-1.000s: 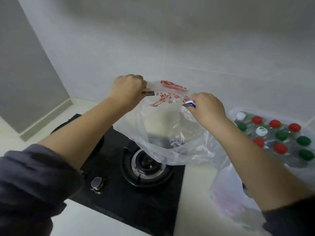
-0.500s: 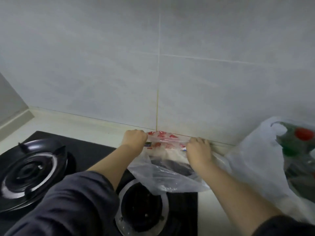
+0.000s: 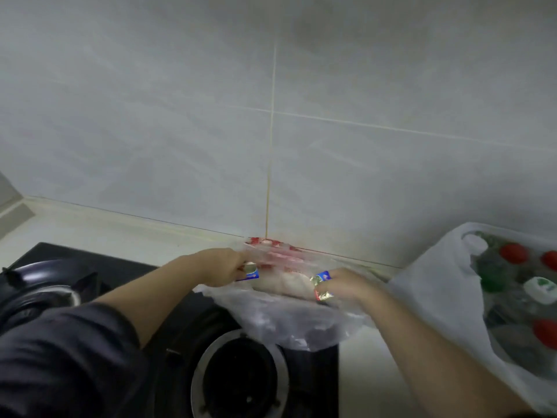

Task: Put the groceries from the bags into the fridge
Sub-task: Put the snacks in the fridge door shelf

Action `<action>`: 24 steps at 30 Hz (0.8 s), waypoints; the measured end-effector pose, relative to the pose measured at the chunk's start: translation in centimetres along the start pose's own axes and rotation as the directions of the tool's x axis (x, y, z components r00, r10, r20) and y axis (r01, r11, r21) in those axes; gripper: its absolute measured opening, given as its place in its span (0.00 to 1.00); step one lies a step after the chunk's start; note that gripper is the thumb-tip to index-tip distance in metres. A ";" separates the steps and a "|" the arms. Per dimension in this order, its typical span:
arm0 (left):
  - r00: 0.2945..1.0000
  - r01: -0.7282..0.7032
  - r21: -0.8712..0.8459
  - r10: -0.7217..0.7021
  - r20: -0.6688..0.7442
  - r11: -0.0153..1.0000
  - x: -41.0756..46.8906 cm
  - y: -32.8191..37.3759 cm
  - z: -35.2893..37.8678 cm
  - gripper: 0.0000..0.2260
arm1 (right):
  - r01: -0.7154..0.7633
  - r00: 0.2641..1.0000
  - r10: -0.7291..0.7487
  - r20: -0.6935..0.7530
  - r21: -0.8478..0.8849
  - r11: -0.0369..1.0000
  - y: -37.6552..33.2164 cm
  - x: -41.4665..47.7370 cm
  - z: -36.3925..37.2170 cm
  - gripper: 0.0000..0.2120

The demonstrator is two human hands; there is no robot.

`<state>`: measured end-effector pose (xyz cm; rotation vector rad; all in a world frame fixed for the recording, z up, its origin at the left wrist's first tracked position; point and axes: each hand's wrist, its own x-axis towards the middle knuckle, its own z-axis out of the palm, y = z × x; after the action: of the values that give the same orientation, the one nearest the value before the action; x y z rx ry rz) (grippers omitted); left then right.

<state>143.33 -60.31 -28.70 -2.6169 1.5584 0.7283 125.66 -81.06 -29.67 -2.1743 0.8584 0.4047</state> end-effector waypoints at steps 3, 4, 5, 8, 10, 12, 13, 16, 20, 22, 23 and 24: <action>0.992 0.101 0.074 -0.095 -0.084 0.992 3.1 -3.4 2.4 0.09 | 0.012 1.000 -0.010 -0.020 0.091 0.996 2.0 3.3 -0.1 0.07; 0.989 0.094 0.075 -0.085 -0.117 0.993 3.9 -4.1 3.0 0.12 | 0.027 0.999 -0.024 -0.025 0.104 0.994 2.5 4.0 0.1 0.09; 0.985 0.077 0.070 -0.065 -0.160 0.995 4.5 -4.6 3.5 0.14 | 0.040 0.999 -0.038 -0.027 0.107 0.993 2.9 4.3 0.3 0.10; 0.978 0.041 0.079 -0.024 -0.207 0.996 4.5 -4.3 3.2 0.14 | 0.084 0.995 -0.079 -0.055 0.097 0.992 3.8 4.1 0.6 0.07; 0.976 0.008 0.049 0.003 -0.217 0.999 3.6 -3.2 2.4 0.14 | 0.107 0.992 -0.105 -0.072 0.032 0.994 4.0 3.6 0.3 0.10; 0.968 0.037 0.077 -0.016 -0.251 0.996 2.7 -1.7 1.1 0.07 | 0.123 0.990 -0.123 -0.067 -0.004 0.992 3.2 2.7 -0.8 0.11; 0.956 0.054 0.107 -0.020 -0.293 0.993 2.1 -1.1 0.4 0.04 | 0.143 0.988 -0.146 -0.058 -0.052 0.988 2.4 2.3 -1.5 0.13; 0.914 0.009 0.047 0.011 -0.406 0.999 0.3 0.5 -1.4 0.08 | 0.248 0.962 -0.267 -0.062 -0.221 0.943 -0.5 0.5 -3.3 0.18; 0.935 -0.118 -0.359 -0.019 -0.355 0.926 -2.4 3.0 -1.9 0.07 | 0.278 0.944 -0.300 0.134 0.161 0.947 -2.7 -2.2 -3.0 0.03; 0.988 -0.047 -0.491 -0.033 -0.153 0.870 -2.9 3.0 -0.9 0.04 | 0.131 0.894 -0.261 0.365 0.345 0.929 -2.6 -2.8 -2.1 0.04; 0.993 -0.006 -0.452 -0.048 -0.108 0.892 -2.7 2.5 -0.4 0.05 | 0.103 0.876 -0.247 0.413 0.340 0.935 -2.1 -2.6 -1.4 0.04; 0.992 0.034 -0.398 -0.080 -0.099 0.917 -2.4 1.9 0.2 0.06 | 0.098 0.890 -0.221 0.399 0.305 0.947 -1.6 -2.0 -0.7 0.04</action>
<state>140.76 -59.23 -27.54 -3.0236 1.4858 1.0022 125.34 -79.90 -27.38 -1.7820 0.4515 0.6128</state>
